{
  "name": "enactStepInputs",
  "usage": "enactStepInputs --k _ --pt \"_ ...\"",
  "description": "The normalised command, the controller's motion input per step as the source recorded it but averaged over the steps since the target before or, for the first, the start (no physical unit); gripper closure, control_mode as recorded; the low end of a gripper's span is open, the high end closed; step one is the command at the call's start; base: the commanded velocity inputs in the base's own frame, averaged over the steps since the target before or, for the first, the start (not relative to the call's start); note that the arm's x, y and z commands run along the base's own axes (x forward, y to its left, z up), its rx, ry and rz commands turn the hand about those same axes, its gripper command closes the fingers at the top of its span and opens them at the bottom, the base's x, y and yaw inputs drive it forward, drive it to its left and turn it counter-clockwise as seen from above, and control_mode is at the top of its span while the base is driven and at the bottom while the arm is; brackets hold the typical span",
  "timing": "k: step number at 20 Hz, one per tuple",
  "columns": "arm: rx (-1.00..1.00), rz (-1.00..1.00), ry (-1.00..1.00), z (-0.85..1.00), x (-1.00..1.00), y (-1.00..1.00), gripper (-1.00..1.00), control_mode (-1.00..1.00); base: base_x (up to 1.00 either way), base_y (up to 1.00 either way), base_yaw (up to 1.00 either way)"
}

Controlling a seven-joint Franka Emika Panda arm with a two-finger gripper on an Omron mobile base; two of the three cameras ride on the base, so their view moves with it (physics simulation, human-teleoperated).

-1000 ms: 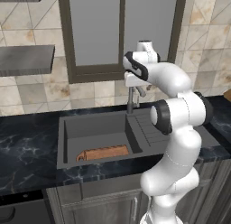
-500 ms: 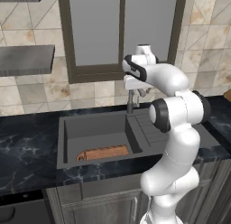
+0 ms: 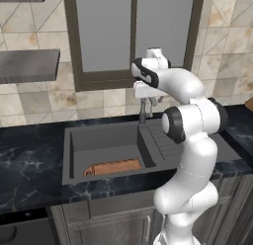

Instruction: Turn on the sink faucet with hot water and rinse the cutting board for ten seconds, then turn off the faucet. Push the cutting board to reach the water if necessary.

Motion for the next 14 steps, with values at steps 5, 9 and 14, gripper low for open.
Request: enactStepInputs --k 5,9,14 --pt "-0.02 0.00 0.08 -0.28 0.00 0.39 -1.00 -1.00 0.00 0.00 0.00" --pt "-0.03 0.00 0.11 -0.35 0.00 0.50 -1.00 -1.00 0.00 0.00 0.00" --pt "-0.05 0.00 0.09 -0.43 0.04 0.54 -1.00 -1.00 0.00 0.00 0.00"
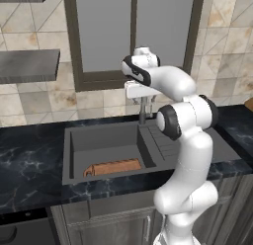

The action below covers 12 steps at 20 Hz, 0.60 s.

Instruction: Turn on the sink faucet with hot water and rinse the cutting board for ten seconds, then turn off the faucet. Push the cutting board to reach the water if necessary.

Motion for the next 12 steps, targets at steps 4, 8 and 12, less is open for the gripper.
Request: enactStepInputs --k 4,8,12 --pt "-0.05 0.00 0.09 -0.43 0.05 0.54 -1.00 -1.00 0.00 0.00 0.00" --pt "-0.04 0.00 0.09 -0.39 0.09 0.52 -1.00 -1.00 0.00 0.00 0.00" --pt "-0.03 0.00 0.08 -0.36 0.09 0.48 -1.00 -1.00 0.00 0.00 0.00"
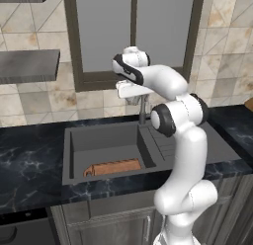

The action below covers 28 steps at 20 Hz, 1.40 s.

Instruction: Turn on the sink faucet with hot water and rinse the cutting board for ten seconds, then turn off the faucet. Push the cutting board to reach the water if necessary.

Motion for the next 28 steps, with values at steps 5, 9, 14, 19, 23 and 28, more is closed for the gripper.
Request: enactStepInputs --k 5,9,14,19,23,28 --pt "-0.01 0.00 0.07 -0.31 0.05 0.40 -1.00 -1.00 0.00 0.00 0.00" --pt "0.00 0.00 0.06 -0.26 0.03 0.33 -1.00 -1.00 0.00 0.00 0.00" --pt "0.00 0.00 0.00 -0.09 0.00 0.26 -1.00 -1.00 0.00 0.00 0.00" --pt "0.00 -0.01 0.00 0.00 0.00 0.09 -1.00 -1.00 0.00 0.00 0.00" --pt "0.00 -0.03 -0.02 0.12 0.00 0.00 -1.00 -1.00 0.00 0.00 0.00" --pt "0.00 -0.03 -0.10 0.32 0.00 0.00 -1.00 -1.00 0.00 0.00 0.00"
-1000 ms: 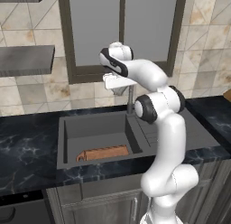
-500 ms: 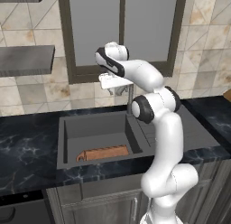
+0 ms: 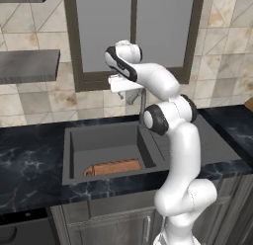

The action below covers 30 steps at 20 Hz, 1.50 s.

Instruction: Turn on the sink faucet with hot water and rinse the cutting board for ten seconds, then turn off the faucet. Push the cutting board to reach the water if necessary.

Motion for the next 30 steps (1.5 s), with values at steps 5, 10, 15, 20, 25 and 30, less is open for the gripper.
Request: enactStepInputs --k 5,10,15,20,25,30 --pt "0.00 -0.02 -0.19 0.35 -0.03 0.00 -1.00 -1.00 0.00 0.00 0.00" --pt "0.00 -0.01 -0.26 0.38 -0.30 -0.21 -1.00 -1.00 0.00 0.00 0.00" --pt "0.01 0.00 -0.27 0.15 -0.65 -0.60 -1.00 -1.00 0.00 0.00 0.00" --pt "0.04 0.02 -0.29 0.15 -0.77 -0.80 -1.00 -1.00 0.00 0.00 0.00" --pt "0.08 0.07 -0.27 0.02 -0.74 -0.91 -1.00 -1.00 0.00 0.00 0.00" --pt "0.10 0.14 -0.24 0.00 -0.55 -0.89 -1.00 -1.00 0.00 0.00 0.00"
